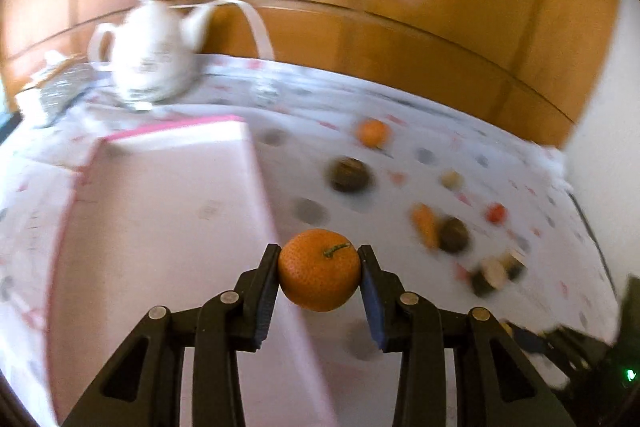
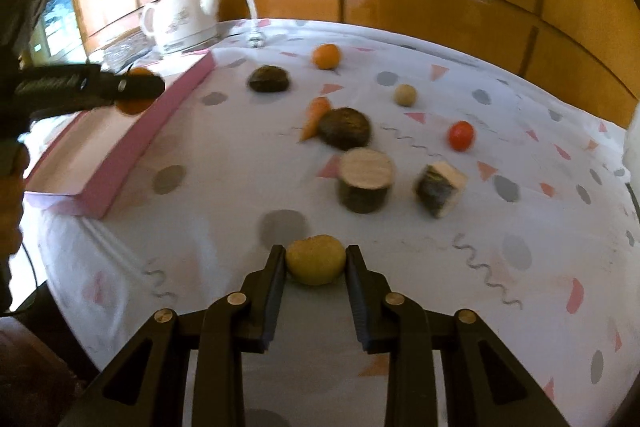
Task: Organize fruits
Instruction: 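Carry the orange and potato into the pink tray and release both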
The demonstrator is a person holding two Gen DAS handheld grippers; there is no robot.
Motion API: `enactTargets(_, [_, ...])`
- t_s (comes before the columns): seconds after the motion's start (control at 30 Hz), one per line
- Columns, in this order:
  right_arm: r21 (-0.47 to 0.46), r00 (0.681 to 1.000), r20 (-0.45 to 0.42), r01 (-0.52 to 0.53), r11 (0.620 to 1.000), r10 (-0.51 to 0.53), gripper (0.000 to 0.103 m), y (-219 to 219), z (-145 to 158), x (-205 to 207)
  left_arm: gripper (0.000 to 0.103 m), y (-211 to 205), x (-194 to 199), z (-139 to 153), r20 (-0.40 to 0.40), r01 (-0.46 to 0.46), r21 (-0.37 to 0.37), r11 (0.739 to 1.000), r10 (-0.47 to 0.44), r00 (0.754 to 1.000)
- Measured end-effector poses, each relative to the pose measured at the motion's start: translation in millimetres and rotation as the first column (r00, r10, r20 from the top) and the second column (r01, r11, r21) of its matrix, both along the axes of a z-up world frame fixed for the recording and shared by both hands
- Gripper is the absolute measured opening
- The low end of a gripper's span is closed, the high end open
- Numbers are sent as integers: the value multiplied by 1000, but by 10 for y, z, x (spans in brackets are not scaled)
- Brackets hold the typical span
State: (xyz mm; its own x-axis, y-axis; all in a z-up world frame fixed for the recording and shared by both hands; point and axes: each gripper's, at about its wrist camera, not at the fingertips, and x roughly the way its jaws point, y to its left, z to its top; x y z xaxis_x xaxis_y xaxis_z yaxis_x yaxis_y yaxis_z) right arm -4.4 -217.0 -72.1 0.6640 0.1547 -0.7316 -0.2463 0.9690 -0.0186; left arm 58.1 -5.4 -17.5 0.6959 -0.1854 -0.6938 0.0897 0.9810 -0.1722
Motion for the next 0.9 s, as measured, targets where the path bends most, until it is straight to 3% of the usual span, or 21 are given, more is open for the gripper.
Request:
enactTargets(0.23, [46, 993, 17, -118, 992, 117, 30, 355, 168, 84, 39, 624, 67, -55, -11, -216, 65, 974, 217, 976])
enactTargets(0.47, [98, 972, 15, -233, 968, 233, 30, 788, 315, 336, 41, 850, -82, -22, 25, -284, 90, 954, 283, 959])
enactTargets(0.63, [128, 954, 15, -298, 946, 298, 30, 1168, 429, 556, 60, 928, -173, 134, 78, -317, 65, 946, 312, 947])
enactTargets(0.9, [145, 942, -8, -331, 932, 336, 30, 1644, 425, 872, 72, 1075, -305, 270, 118, -353, 39, 935, 347, 930])
